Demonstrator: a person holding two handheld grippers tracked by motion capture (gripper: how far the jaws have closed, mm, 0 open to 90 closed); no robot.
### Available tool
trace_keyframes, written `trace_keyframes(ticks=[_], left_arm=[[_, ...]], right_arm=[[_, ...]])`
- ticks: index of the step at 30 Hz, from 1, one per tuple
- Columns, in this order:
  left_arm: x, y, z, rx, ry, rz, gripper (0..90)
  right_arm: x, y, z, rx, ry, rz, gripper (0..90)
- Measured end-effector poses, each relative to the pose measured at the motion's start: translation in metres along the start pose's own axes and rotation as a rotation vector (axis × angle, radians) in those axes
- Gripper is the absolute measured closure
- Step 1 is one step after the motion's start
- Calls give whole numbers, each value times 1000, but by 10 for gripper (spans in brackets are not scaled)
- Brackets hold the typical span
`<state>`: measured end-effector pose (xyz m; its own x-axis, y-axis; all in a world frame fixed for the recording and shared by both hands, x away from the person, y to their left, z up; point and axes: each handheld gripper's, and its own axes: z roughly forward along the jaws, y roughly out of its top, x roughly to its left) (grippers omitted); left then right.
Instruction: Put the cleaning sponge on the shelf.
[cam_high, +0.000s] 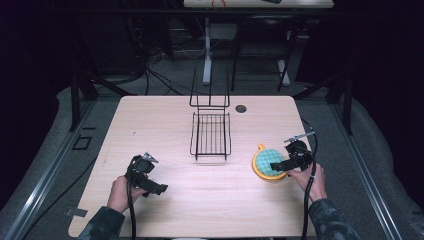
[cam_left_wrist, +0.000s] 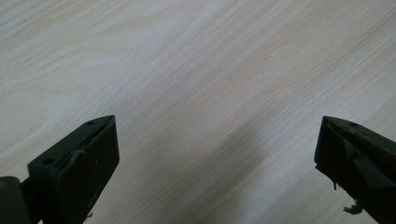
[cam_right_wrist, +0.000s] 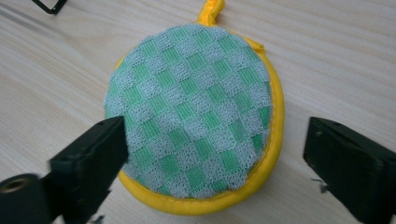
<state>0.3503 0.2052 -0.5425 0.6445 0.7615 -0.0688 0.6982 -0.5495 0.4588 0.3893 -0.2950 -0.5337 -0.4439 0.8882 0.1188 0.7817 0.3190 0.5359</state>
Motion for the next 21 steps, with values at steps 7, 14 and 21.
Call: trace_keyframes(ticks=[7,14,21], left_arm=[[0,0,1,3,-2,4,1],[-1,0,1,7,2,5,1],[-1,0,1,11,1,7,1]], right_arm=[[-2,3,5,7,-4,-2,276],[-5,4,11,6,1,24,368],[-8,2,14,15,6,31,420]])
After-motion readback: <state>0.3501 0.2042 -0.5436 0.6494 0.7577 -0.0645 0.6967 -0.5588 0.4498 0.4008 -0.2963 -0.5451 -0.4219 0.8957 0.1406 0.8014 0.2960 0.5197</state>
